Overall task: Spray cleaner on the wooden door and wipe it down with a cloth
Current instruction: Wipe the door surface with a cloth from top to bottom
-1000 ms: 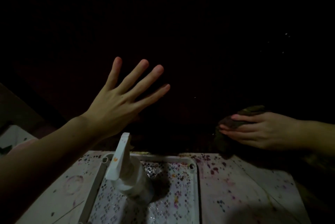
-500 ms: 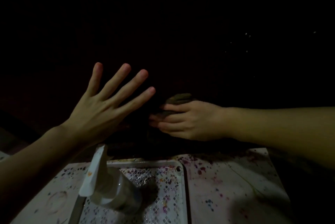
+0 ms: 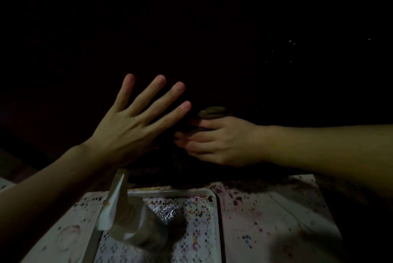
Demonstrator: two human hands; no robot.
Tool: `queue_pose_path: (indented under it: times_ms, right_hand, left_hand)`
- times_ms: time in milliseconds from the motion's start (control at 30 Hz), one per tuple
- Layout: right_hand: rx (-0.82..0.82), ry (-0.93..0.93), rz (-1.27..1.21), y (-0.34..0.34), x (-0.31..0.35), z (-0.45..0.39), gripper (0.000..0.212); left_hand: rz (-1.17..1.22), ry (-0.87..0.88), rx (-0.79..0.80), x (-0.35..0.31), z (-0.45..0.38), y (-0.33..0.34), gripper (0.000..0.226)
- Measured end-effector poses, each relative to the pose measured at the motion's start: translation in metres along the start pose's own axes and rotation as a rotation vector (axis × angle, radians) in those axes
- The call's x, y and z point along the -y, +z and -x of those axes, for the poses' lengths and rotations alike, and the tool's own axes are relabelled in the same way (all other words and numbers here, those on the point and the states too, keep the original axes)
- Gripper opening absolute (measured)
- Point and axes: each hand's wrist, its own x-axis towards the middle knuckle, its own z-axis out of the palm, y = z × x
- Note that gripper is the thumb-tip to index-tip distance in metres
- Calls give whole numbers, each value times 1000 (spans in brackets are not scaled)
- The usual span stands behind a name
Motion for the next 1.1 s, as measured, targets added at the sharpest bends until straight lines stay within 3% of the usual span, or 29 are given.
queue_pose_path:
  times_ms: [133, 267, 367, 533, 667, 800, 1100]
  right_hand:
    - [167, -27, 41, 7, 13, -13, 43]
    - [276, -74, -4, 14, 23, 53, 51]
    - [335, -102, 45, 14, 25, 107, 39]
    - [295, 4, 2, 17, 33, 126, 39]
    - [224, 43, -21, 21, 39, 70, 44]
    - [257, 20, -33, 28, 42, 34, 48]
    - [277, -7, 33, 25, 32, 142, 43]
  left_hand:
    - [8, 1, 7, -1, -3, -1, 121]
    - [45, -1, 42, -3, -8, -5, 129]
    - [44, 17, 74, -6, -17, -9, 133]
    - [45, 26, 69, -20, -37, -15, 125]
    - [6, 8, 65, -26, -40, -15, 122]
    - [-15, 1, 47, -29, -40, -14, 117]
    - [6, -21, 43, -32, -42, -10, 119]
